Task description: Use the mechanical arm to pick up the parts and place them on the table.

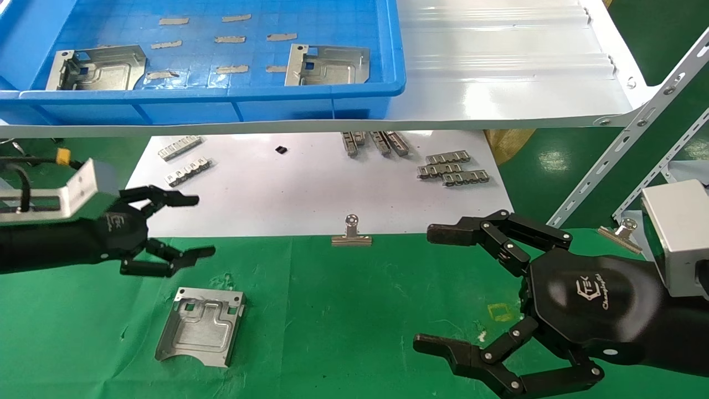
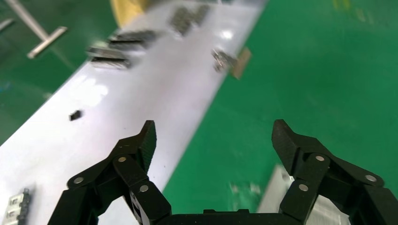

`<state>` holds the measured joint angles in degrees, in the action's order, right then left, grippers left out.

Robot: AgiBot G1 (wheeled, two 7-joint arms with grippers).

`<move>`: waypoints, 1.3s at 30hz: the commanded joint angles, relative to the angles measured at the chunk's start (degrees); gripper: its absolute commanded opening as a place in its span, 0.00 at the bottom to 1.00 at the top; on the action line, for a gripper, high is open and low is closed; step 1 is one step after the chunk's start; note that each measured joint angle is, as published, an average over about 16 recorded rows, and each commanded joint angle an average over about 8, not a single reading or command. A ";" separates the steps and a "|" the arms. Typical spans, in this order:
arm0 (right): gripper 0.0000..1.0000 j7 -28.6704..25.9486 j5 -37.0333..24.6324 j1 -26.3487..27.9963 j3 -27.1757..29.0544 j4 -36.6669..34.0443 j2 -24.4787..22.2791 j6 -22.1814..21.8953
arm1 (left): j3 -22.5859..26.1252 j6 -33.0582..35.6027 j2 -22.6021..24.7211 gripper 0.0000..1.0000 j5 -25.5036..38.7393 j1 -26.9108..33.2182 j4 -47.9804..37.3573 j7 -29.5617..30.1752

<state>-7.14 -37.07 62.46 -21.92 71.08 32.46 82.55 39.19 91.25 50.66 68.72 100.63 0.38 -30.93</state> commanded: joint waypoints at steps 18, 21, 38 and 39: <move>1.00 0.00 0.00 0.00 0.00 0.00 0.00 0.00 | -7.19 -1.72 -4.88 1.00 -8.34 -12.17 22.83 12.94; 1.00 0.00 0.00 0.00 0.00 0.00 0.00 0.00 | -8.41 -2.02 -5.70 1.00 -9.75 -14.23 26.68 15.14; 1.00 0.00 0.00 0.00 0.00 0.00 0.00 0.00 | -15.35 -3.68 -10.37 1.00 -17.80 -25.91 48.56 27.62; 1.00 0.00 0.00 0.00 0.00 0.00 0.00 0.00 | -15.75 -3.78 -10.64 1.00 -18.26 -26.58 49.81 28.34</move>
<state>-7.14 -37.07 62.46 -21.92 71.08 32.46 82.56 23.43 87.47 40.01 50.45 74.04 50.22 -2.58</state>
